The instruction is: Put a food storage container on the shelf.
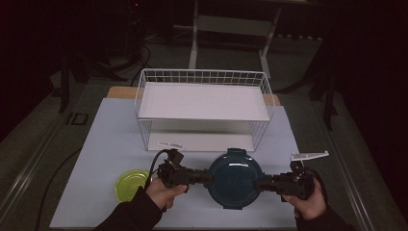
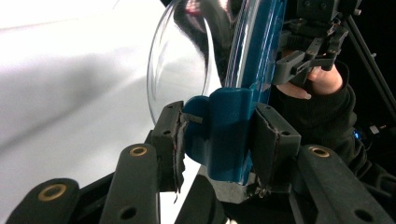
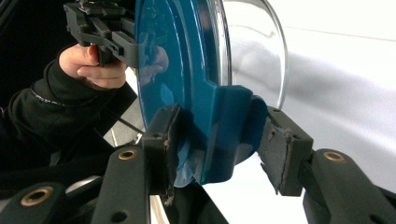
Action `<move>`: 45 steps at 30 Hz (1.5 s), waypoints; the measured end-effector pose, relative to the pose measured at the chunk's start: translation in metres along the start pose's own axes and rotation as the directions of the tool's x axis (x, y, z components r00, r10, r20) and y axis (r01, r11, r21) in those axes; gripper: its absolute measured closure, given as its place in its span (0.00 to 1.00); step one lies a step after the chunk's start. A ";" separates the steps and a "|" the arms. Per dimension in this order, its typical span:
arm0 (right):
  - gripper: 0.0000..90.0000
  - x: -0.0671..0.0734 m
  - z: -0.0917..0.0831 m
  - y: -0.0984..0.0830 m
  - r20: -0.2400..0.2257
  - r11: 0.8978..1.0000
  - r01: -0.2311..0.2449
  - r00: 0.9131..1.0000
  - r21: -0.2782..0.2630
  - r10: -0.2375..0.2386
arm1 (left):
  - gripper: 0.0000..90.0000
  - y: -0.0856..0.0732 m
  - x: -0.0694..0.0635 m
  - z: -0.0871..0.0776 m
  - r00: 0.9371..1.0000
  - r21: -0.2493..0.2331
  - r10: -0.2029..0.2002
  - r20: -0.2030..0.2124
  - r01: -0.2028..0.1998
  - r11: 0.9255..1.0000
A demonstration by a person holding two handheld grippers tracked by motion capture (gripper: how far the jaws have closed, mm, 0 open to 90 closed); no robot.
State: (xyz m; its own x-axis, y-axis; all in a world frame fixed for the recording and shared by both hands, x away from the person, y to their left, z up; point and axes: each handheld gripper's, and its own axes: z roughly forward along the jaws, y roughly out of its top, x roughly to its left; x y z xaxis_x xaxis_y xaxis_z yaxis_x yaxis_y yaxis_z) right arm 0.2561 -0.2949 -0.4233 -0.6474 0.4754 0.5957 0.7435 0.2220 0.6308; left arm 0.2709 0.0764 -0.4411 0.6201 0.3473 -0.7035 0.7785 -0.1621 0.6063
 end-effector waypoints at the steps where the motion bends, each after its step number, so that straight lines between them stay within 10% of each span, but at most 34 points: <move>1: 0.56 0.001 0.000 0.004 -0.003 1.000 0.003 1.000 -0.002 -0.003 | 0.64 0.003 -0.001 -0.003 1.000 -0.003 0.002 -0.002 -0.002 1.000; 18: 0.56 0.023 0.001 0.088 -0.020 0.999 0.044 0.999 -0.018 -0.045 | 0.64 0.066 -0.016 -0.053 0.998 -0.104 0.032 -0.052 -0.038 0.994; 30: 0.56 0.019 0.019 0.153 -0.025 0.999 0.026 0.999 -0.034 -0.027 | 0.63 0.120 -0.001 -0.084 0.994 -0.191 0.004 -0.105 -0.024 0.981; 45: 0.55 0.005 0.034 0.199 0.002 0.999 -0.037 0.999 -0.023 0.037 | 0.62 0.149 0.026 -0.092 0.992 -0.262 -0.082 -0.095 0.055 0.963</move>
State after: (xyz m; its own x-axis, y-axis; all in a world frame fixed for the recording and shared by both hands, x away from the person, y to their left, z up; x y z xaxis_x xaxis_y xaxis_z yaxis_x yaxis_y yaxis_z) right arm 0.4070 -0.2192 -0.3115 -0.6194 0.4846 0.6177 0.7627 0.1850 0.6197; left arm 0.3941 0.1461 -0.3352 0.5419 0.4459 -0.7124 0.7587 0.1052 0.6429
